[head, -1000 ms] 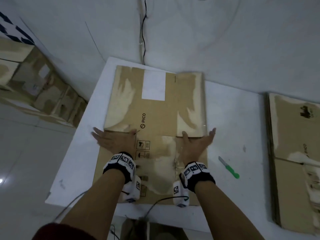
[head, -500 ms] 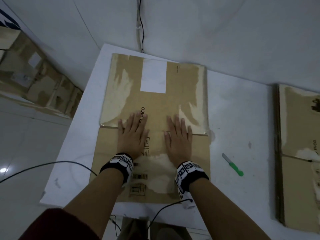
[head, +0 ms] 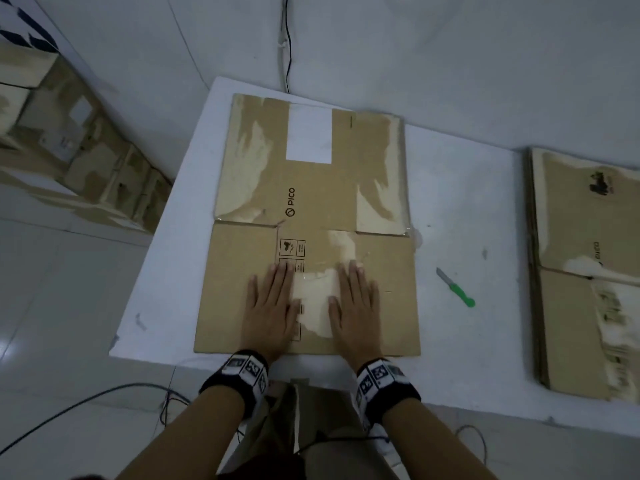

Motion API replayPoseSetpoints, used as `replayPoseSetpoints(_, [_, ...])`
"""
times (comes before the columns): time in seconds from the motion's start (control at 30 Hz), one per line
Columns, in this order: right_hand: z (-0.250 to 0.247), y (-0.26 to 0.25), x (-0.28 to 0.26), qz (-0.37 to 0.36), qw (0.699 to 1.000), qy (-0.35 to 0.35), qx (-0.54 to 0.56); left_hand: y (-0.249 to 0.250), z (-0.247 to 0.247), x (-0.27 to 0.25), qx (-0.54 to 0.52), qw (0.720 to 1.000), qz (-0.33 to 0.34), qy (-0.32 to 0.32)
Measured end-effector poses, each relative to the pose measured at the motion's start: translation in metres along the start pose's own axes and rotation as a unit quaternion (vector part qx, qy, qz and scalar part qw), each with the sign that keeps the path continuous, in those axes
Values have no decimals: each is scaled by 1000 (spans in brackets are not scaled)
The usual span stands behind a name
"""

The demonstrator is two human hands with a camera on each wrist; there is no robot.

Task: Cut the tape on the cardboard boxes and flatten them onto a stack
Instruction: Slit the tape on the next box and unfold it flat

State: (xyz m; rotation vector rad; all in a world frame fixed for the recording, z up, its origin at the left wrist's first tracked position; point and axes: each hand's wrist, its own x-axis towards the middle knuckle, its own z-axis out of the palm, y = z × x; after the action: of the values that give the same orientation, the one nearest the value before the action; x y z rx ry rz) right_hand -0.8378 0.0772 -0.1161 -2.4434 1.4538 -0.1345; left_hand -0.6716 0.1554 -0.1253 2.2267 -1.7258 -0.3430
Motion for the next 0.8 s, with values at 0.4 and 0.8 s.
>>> replayPoseSetpoints(0.4, [4,-5,-21,6,1000,8,-2,-3,-1,-12,-18,1000,5,-20])
replayPoseSetpoints(0.8, [-6,-4,78,30,998,52,10,-13,-12,91,-25,999,-12,21])
